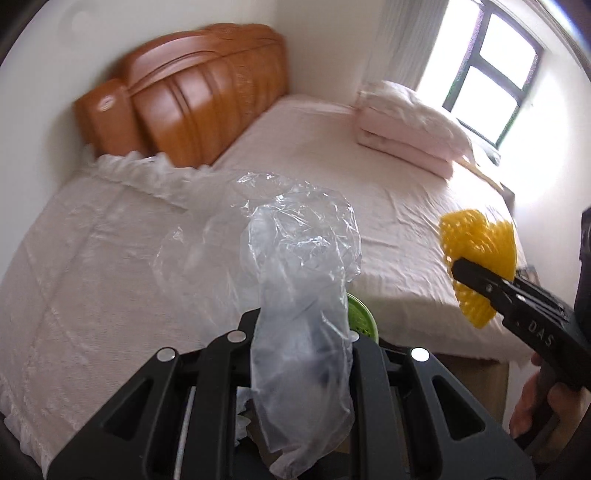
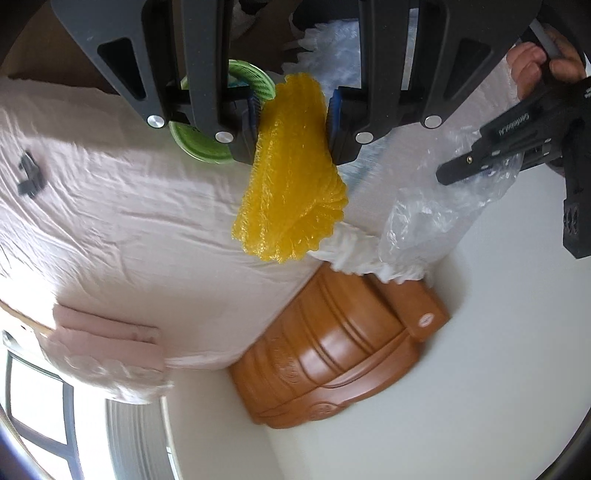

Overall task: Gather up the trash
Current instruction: 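Carry the clear bag and yellow ball over the wastebasket with both tools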

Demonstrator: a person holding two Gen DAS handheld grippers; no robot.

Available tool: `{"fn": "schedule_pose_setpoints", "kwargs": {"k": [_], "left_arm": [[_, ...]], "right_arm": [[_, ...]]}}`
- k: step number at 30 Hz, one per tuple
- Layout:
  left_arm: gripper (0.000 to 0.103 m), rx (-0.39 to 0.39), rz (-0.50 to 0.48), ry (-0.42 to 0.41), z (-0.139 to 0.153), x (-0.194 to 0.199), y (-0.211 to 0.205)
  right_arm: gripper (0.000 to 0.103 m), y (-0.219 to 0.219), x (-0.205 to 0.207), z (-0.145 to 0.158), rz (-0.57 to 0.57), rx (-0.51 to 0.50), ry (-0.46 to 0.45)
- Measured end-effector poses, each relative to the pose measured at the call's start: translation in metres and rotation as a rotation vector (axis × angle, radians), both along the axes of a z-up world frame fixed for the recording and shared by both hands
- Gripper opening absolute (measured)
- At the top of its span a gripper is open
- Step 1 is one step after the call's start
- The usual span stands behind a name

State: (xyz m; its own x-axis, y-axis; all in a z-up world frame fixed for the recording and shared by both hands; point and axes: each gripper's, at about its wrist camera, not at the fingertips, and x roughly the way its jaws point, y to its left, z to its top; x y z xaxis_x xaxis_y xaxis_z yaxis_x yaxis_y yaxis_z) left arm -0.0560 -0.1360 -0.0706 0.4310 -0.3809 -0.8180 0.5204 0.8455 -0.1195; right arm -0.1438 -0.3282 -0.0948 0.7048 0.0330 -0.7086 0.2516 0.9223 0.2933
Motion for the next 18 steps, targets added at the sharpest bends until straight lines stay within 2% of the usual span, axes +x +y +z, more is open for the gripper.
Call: {"fn": "schedule_pose_setpoints", "kwargs": {"k": [6,11,14,18], "left_arm": [[0.016,0.023,-0.067,0.003,-0.007,-0.013,-0.040],[0.016,0.047,-0.097,0.036,-0.023,-0.015,-0.064],[0.016,0.079,-0.121,0.061,-0.048,-0.011,-0.083],[0.016,0.123,-0.162,0.122,-0.095,-0.002,-0.111]], "right_arm": [[0.029,-0.030,-0.023,-0.008,-0.043,0.011,0.003],[0.029,-0.047,-0.035,-0.016,-0.070,0.020,0.012],[0.029,-0.055,-0.039,-0.022,-0.087,0.027,0.028],[0.029,-0.066,-0.043,-0.032,-0.103,0.034,0.060]]}}
